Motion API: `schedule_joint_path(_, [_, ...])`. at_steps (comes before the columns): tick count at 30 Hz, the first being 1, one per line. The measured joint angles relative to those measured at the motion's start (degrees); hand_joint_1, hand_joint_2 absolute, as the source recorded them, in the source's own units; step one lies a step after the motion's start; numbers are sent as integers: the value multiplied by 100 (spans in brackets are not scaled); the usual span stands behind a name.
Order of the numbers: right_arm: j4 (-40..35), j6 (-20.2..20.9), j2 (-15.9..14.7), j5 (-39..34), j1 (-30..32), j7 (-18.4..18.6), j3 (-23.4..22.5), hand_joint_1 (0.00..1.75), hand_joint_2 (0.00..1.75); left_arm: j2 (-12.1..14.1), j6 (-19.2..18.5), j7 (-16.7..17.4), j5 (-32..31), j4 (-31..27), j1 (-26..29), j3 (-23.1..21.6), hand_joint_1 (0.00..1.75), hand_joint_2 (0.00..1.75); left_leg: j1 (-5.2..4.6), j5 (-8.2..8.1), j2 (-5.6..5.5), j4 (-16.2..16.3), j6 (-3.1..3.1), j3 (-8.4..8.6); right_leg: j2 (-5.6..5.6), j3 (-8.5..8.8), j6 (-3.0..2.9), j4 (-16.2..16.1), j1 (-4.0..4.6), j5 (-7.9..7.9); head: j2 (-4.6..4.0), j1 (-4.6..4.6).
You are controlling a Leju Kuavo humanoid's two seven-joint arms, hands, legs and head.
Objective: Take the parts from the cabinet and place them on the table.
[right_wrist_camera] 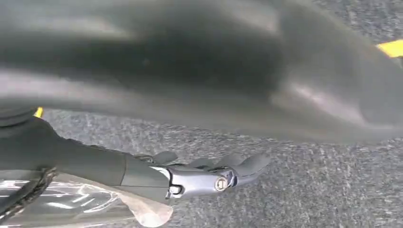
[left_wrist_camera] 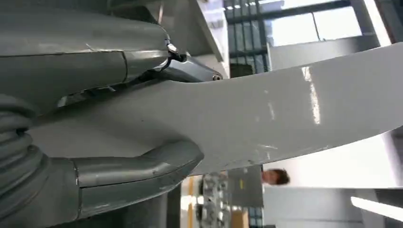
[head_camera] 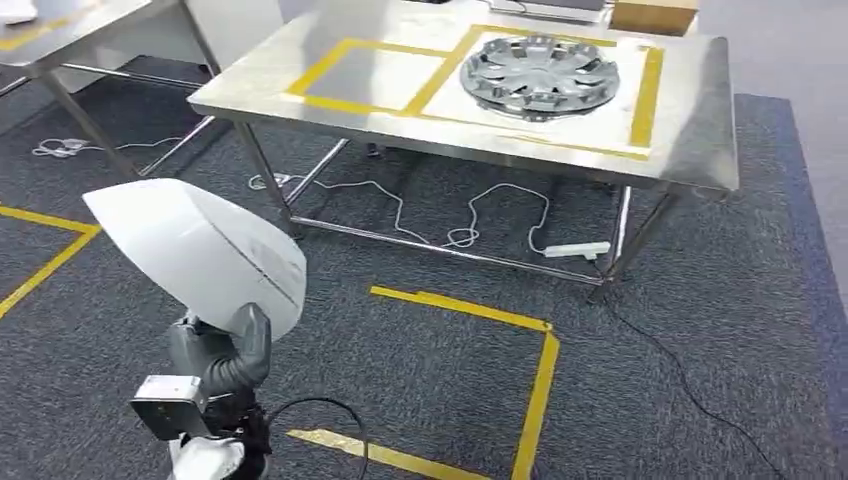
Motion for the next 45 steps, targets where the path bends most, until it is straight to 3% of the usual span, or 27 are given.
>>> schedule_joint_path(1, [0,4,-4,13,-15,17,0,0,0,18,-4,2,-4,-74,-7,0,175,175,0,-18,54,30,-32,7,102,0,-89,-20,-23,55,0,-31])
schedule_joint_path(4, [0,22,-13,-16,-16,52,-7,0,0,48,79,-2,21,-285,-31,-2,175,175,32,-14,194,16,-106,57,277,-41,-208,-1,16,49,0,-31])
schedule_joint_path(5, [0,39,-15,-18,-20,76,-7,0,0,50,83,-2,66,-354,-37,2,175,175,54,-83,162,33,-148,52,339,-19,-261,-20,-9,76,0,-39])
schedule_joint_path(6, [0,83,-15,-29,-17,81,-9,0,0,52,85,-4,116,-441,-59,9,175,175,77,-252,-202,233,-177,6,403,-14,-289,-24,-15,76,0,-64])
schedule_joint_path(7, [0,139,-15,-29,-27,64,-11,0,0,67,85,-9,140,-485,-62,13,175,175,80,-461,-367,590,-180,-145,461,-15,-316,-24,-13,78,0,-74])
schedule_joint_path(9, [0,260,-15,-9,-53,-42,-11,0,0,103,35,-9,153,-491,-57,22,175,175,74,-872,-502,1583,-171,-607,628,-21,-343,-21,12,78,0,-79])
schedule_joint_path(10, [0,308,-17,9,-49,-101,-9,0,0,116,-4,-9,142,-491,-59,22,175,175,70,-911,-515,1856,-148,-749,718,-20,-347,-18,26,79,0,-77])
schedule_joint_path(12, [0,347,-22,15,-47,-133,-9,0,0,125,-15,-9,127,-491,-64,22,175,175,62,-567,-544,1541,-86,-643,894,-10,-348,-10,49,81,0,-77])
schedule_joint_path(14, [0,391,-26,28,-48,-179,-9,0,0,131,-17,-9,118,-498,-76,22,175,175,46,12,-688,529,-2,-205,1021,13,-347,-9,54,82,0,-77])
schedule_joint_path(15, [0,439,-26,48,-44,-219,-9,0,0,135,-13,-9,118,-511,-86,22,175,175,34,27,-824,226,36,-66,1073,8,-346,-10,54,80,0,-74])
schedule_joint_path(17, [0,577,-37,131,-32,-269,2,0,0,136,18,-11,131,-542,-115,2,175,175,11,-23,-803,84,33,-48,1154,-53,-268,-24,44,94,0,-81])
schedule_joint_path(20, [0,632,-57,170,-4,-278,13,0,0,129,20,-11,153,-588,-135,-20,175,175,47,37,-745,-37,112,24,1107,-106,-169,81,37,152,0,-77])
schedule_joint_path(21, [0,632,-70,179,-16,-282,15,0,0,122,20,-11,155,-603,-142,-22,175,175,38,35,-713,-41,117,45,829,-179,-148,208,70,21,0,-47])
schedule_joint_path(22, [0,642,-70,183,-40,-282,15,0,0,118,20,-11,155,-607,-142,-24,175,175,36,34,-680,-41,133,45,684,-324,-109,509,66,-149,0,-2])
schedule_joint_path(24, [0,645,-79,192,-64,-284,20,0,0,120,20,-11,155,-607,-130,-26,175,175,20,22,-597,-38,145,42,555,-795,-46,1407,47,-540,0,-13])
schedule_joint_path(26, [0,645,-83,192,-42,-282,20,0,0,120,20,-11,155,-607,-127,-28,175,175,23,-5,-544,-36,133,62,533,-999,-42,1704,16,-555,0,-11])
schedule_joint_path(27, [0,645,-92,194,-28,-284,20,0,0,120,20,-11,157,-607,-128,-28,175,175,27,-26,-532,-35,114,84,527,-908,-31,1482,-4,-378,0,-11])
schedule_joint_path(29, [0,645,-101,194,-22,-284,20,0,0,120,20,-11,157,-607,-129,-28,175,175,47,-87,-509,-33,64,167,481,-404,-13,438,-44,187,0,-11])
schedule_joint_path(30, [2,645,-103,194,-27,-284,20,0,0,120,20,-11,157,-609,-130,-31,175,175,45,-123,-494,-35,26,190,446,-227,3,104,-45,215,0,-9])
schedule_joint_path(31, [9,649,-103,194,-40,-284,20,0,0,120,20,-11,157,-612,-136,-31,175,175,26,-139,-489,-17,-5,191,430,-246,-38,-6,-2,12,0,11])
schedule_joint_path(32, [9,668,-105,195,-55,-286,20,0,0,120,22,-11,160,-620,-138,-33,175,175,18,-165,-484,-33,-46,167,442,-155,-162,33,8,8,0,-2])
schedule_joint_path(36, [9,809,-105,227,-15,-239,22,0,0,125,61,-11,206,-631,-147,-48,175,175,62,-201,-492,287,-148,160,497,-20,-328,17,5,14,0,-15])
schedule_joint_path(38, [9,824,-105,253,-23,-160,37,0,0,129,79,-11,210,-633,-152,-48,175,175,60,-398,-508,949,-181,-202,514,69,-389,17,11,-42,0,-33])
schedule_joint_path(39, [9,848,-105,253,-18,-140,46,0,0,135,103,-11,212,-633,-138,-48,175,175,61,-633,-510,1528,-190,-582,531,126,-405,17,24,-101,0,-39])
schedule_joint_path(41, [9,880,-105,262,-5,-85,48,0,0,144,125,-11,201,-633,-105,-48,175,175,57,-858,-512,1897,-172,-949,562,233,-419,18,55,-190,0,-38])
schedule_joint_path(43, [9,885,-103,324,14,-30,57,0,0,149,123,-11,181,-633,-72,-48,175,175,27,-601,-517,1534,-96,-930,601,371,-424,17,76,-288,0,-39])
schedule_joint_path(45, [13,839,-98,444,30,83,105,0,0,153,120,-11,175,-633,-53,-48,175,175,-72,98,-524,647,41,-708,612,520,-414,8,80,-399,0,-37])
